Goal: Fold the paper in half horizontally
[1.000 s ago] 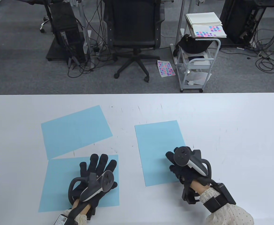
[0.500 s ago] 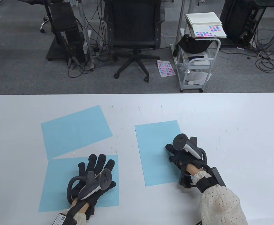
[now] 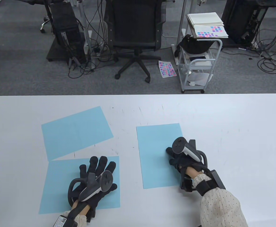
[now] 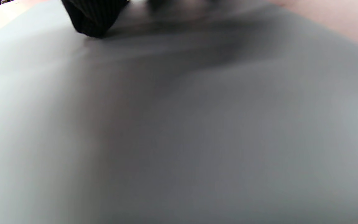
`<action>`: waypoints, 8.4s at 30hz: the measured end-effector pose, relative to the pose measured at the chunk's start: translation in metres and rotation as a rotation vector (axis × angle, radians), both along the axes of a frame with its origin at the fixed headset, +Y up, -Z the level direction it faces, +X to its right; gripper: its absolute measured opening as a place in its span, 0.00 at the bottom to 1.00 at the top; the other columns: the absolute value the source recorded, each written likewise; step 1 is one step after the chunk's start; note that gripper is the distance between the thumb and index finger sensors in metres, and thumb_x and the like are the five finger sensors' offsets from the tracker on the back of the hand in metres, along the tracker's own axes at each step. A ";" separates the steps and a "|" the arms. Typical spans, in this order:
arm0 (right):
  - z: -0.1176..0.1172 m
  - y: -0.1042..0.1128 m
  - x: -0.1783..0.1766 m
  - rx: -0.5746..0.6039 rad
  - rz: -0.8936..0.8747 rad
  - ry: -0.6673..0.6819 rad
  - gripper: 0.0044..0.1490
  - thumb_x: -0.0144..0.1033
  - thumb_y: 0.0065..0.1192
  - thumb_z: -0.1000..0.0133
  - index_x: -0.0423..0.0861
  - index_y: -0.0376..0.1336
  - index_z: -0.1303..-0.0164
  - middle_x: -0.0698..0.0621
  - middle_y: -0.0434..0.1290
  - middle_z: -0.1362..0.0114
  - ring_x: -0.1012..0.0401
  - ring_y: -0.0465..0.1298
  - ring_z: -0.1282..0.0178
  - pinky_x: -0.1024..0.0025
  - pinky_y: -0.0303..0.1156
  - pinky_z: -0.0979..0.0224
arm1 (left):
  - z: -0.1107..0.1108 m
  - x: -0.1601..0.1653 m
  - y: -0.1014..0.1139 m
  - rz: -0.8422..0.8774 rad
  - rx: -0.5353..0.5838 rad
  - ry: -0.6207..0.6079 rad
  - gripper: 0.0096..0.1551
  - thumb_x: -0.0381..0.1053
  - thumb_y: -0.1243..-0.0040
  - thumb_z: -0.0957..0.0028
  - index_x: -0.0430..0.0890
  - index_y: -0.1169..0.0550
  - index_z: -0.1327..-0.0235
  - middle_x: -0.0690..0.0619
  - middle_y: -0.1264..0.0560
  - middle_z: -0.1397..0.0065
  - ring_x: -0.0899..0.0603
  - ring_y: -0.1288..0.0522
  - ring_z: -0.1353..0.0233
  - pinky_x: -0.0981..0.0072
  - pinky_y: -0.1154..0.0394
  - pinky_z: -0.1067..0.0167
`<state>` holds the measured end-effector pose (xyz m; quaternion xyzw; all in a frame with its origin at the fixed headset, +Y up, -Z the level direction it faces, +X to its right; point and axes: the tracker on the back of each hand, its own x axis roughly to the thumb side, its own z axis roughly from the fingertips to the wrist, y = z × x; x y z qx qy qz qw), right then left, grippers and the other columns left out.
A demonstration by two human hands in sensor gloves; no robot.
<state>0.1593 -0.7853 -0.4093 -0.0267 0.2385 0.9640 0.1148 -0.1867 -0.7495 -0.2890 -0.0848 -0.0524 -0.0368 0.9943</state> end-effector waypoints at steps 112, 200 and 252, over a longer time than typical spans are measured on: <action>0.103 0.002 0.020 0.041 -0.020 0.213 0.37 0.47 0.55 0.46 0.71 0.47 0.26 0.69 0.40 0.14 0.53 0.33 0.14 0.39 0.35 0.18 | -0.189 0.050 -0.022 0.058 -0.451 0.278 0.51 0.77 0.56 0.70 0.77 0.52 0.26 0.66 0.66 0.14 0.45 0.70 0.12 0.33 0.68 0.18; 0.104 0.001 0.021 0.034 -0.024 0.206 0.37 0.48 0.53 0.46 0.72 0.46 0.27 0.70 0.38 0.15 0.54 0.31 0.15 0.40 0.33 0.18 | -0.031 0.077 -0.008 -0.195 -0.086 -0.229 0.25 0.54 0.38 0.55 0.77 0.25 0.46 0.76 0.30 0.23 0.55 0.34 0.17 0.47 0.41 0.17; 0.078 0.066 -0.064 0.202 -0.074 0.284 0.37 0.44 0.55 0.45 0.61 0.51 0.23 0.59 0.48 0.12 0.52 0.38 0.13 0.37 0.36 0.19 | -0.006 0.081 -0.023 -0.157 -0.133 -0.248 0.37 0.68 0.46 0.62 0.80 0.39 0.34 0.73 0.43 0.17 0.51 0.43 0.13 0.46 0.44 0.16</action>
